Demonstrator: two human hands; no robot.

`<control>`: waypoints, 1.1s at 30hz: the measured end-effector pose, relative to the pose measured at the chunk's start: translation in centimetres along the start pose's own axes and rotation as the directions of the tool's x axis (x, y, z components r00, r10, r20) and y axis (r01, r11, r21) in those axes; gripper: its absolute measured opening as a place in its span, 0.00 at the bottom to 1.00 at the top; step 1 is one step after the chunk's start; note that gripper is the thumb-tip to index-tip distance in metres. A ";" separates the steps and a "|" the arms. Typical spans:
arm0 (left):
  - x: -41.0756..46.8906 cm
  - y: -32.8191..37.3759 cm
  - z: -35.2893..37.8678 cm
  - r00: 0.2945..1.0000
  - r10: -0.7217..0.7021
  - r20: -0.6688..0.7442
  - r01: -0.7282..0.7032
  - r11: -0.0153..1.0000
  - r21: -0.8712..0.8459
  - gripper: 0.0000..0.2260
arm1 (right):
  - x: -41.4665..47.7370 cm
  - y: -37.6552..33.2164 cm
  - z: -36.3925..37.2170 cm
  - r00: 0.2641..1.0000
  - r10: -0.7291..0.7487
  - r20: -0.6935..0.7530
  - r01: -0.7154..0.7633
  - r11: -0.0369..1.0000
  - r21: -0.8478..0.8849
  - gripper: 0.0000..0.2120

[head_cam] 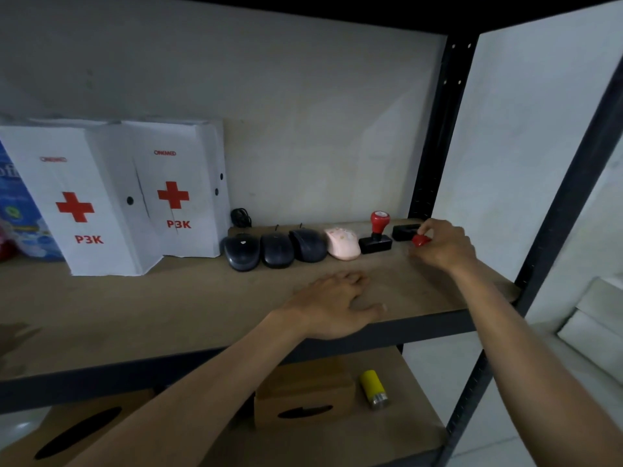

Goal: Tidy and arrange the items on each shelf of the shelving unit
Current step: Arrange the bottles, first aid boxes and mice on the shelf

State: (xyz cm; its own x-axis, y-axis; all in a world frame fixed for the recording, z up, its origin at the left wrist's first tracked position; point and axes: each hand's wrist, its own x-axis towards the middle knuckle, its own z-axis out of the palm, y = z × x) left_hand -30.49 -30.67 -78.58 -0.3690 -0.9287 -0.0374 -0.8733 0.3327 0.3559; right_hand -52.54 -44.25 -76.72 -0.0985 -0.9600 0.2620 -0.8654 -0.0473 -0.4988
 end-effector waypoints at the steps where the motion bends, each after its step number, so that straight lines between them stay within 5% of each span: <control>1: 0.0 0.0 0.0 1.000 -0.002 0.000 0.002 1.000 0.001 0.34 | 0.1 0.0 0.2 0.999 -0.005 -0.032 0.006 1.000 0.013 0.14; 10: 0.1 0.0 0.0 1.000 -0.013 0.000 0.013 1.000 0.006 0.34 | 1.1 -2.4 -0.5 0.986 -0.043 -0.163 0.080 0.971 0.227 0.11; 14: 0.1 0.1 -0.1 1.000 -0.008 0.005 0.008 1.000 0.004 0.33 | 1.8 -3.1 -0.9 0.986 -0.016 -0.166 0.053 0.974 0.221 0.02; 18: 0.1 0.1 0.0 1.000 -0.003 -0.002 0.003 1.000 -0.005 0.33 | 2.3 -2.9 -0.8 0.990 -0.018 -0.139 0.046 0.978 0.204 0.13; 29: 0.5 -0.4 0.3 1.000 0.005 -0.002 -0.005 1.000 0.001 0.34 | 3.4 -2.6 -0.4 0.997 -0.074 -0.009 0.075 0.983 0.165 0.14; 33: 0.5 -0.4 0.3 1.000 0.001 -0.018 -0.001 1.000 0.002 0.34 | 2.5 -3.0 -0.1 0.994 -0.073 -0.087 0.081 0.992 0.098 0.16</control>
State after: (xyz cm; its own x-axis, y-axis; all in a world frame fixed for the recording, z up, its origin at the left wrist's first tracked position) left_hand -30.44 -31.19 -79.03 -0.3640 -0.9312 -0.0198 -0.8735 0.3340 0.3541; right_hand -50.26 -46.51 -74.47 -0.0775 -0.9265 0.3683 -0.8181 -0.1520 -0.5546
